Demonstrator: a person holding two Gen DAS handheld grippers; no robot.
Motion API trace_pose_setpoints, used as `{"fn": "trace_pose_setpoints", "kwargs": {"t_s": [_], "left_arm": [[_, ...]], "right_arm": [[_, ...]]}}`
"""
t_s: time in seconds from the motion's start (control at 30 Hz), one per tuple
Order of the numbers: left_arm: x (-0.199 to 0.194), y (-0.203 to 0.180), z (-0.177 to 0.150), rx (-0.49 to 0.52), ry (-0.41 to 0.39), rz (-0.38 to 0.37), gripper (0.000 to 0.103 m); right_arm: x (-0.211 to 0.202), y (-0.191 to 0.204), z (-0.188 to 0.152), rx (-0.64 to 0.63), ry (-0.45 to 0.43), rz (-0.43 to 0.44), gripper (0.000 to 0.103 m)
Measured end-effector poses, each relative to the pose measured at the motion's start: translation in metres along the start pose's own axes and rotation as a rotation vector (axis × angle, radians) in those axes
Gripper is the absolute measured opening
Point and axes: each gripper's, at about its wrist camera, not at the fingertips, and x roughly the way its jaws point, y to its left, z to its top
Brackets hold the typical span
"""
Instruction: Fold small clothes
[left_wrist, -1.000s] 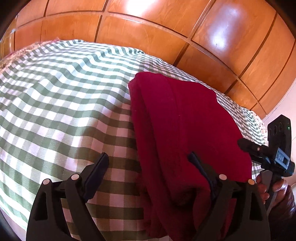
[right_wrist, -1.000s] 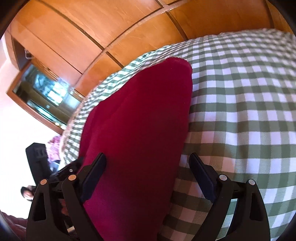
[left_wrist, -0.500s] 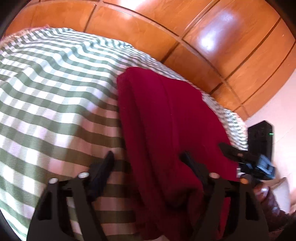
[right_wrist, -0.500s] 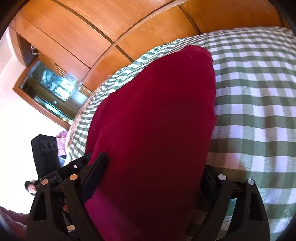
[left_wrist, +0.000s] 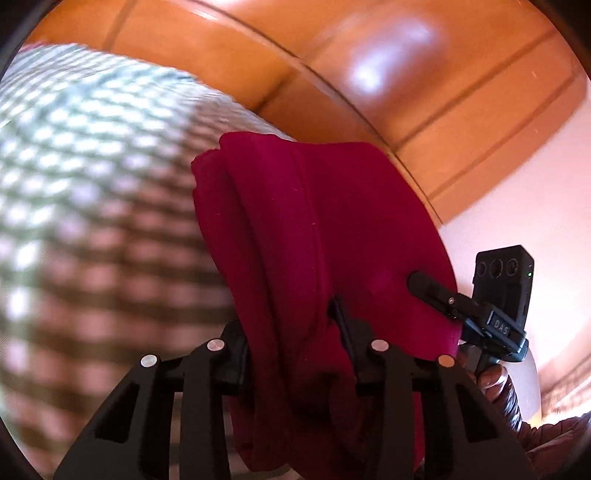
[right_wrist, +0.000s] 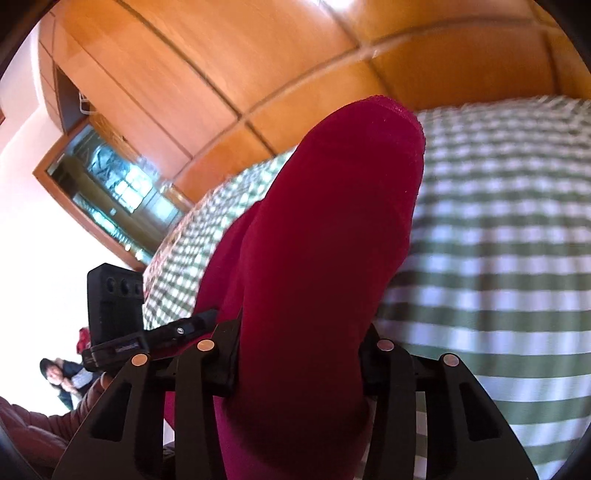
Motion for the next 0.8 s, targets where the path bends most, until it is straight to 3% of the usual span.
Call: {"fn": "trace_pose_setpoints", "kwargs": {"t_s": [0.2, 0.37, 0.47, 0.53, 0.6, 0.67, 0.73, 0.8], "left_arm": [[0.082, -0.096, 0.047, 0.196, 0.072, -0.091, 0.035], [0.164, -0.17, 0.073, 0.333, 0.141, -0.099, 0.032], [0.218, -0.201, 0.072, 0.405, 0.203, -0.056, 0.03], [0.258, -0.214, 0.059, 0.484, 0.27, 0.035, 0.03], [0.285, -0.216, 0.036, 0.593, 0.29, 0.133, 0.034], [0.283, -0.219, 0.032, 0.638, 0.246, 0.148, 0.036], [0.277, -0.219, 0.035, 0.617, 0.242, 0.155, 0.038], [0.262, -0.223, 0.039, 0.615, 0.195, 0.183, 0.045]], "right_arm": [[-0.095, -0.052, 0.017, 0.056, -0.173, -0.131, 0.042], [-0.157, -0.121, 0.024, 0.154, -0.275, -0.279, 0.042], [-0.167, -0.161, 0.015, 0.231, -0.274, -0.355, 0.044], [-0.161, -0.189, 0.0, 0.294, -0.224, -0.431, 0.047], [-0.15, -0.21, -0.018, 0.35, -0.175, -0.47, 0.057], [-0.152, -0.211, -0.029, 0.357, -0.22, -0.485, 0.075], [-0.158, -0.211, -0.03, 0.373, -0.226, -0.504, 0.081], [-0.165, -0.202, -0.027, 0.337, -0.226, -0.567, 0.081]]}}
